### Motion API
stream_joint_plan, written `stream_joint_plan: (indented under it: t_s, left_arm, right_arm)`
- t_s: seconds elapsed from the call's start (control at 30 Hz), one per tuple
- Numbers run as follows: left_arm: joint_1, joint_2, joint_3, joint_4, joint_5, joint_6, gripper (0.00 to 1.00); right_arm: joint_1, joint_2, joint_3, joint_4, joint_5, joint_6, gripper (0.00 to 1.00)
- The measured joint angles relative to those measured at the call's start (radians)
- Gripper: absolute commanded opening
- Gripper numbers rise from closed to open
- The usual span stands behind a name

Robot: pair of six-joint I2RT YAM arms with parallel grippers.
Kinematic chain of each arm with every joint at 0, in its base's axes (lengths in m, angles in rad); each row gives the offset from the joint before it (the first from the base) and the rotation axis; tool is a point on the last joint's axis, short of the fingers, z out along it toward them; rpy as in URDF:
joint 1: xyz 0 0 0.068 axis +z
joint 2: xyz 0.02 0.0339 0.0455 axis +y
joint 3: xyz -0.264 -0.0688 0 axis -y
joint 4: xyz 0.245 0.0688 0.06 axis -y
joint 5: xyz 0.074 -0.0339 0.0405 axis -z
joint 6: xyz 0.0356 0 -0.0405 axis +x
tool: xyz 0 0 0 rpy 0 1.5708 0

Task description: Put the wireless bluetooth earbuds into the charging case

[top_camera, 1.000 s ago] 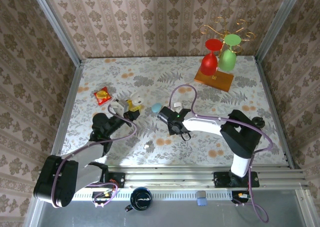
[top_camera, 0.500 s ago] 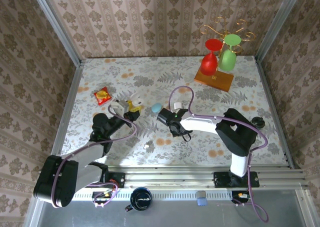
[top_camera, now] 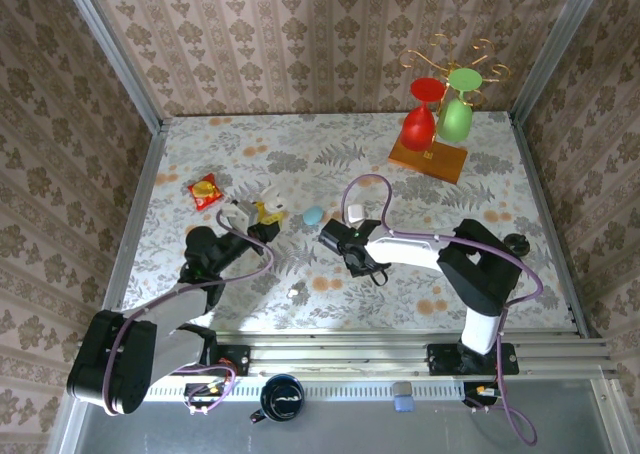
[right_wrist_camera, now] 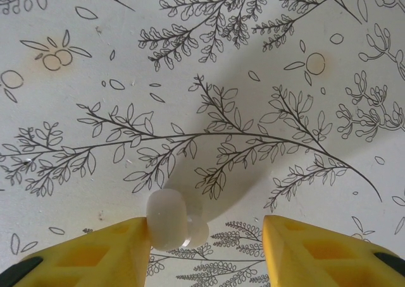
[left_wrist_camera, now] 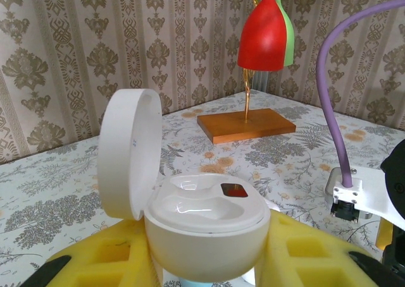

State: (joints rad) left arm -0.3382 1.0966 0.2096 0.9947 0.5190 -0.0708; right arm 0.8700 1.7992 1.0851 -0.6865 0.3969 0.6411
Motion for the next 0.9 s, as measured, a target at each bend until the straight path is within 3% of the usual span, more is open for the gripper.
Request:
stream_joint_plan:
  t_s: [0.63, 0.9]
  left_arm:
    - [0.069, -0.026, -0.014, -0.030, -0.011, -0.001, 0.17]
    - [0.072, -0.024, -0.014, -0.029, -0.011, -0.001, 0.17]
  right_arm:
    - [0.111, 0.170, 0.225, -0.198, 0.217, -0.048, 0.50]
    - [0.115, 0.219, 0.245, -0.246, 0.248, -0.086, 0.42]
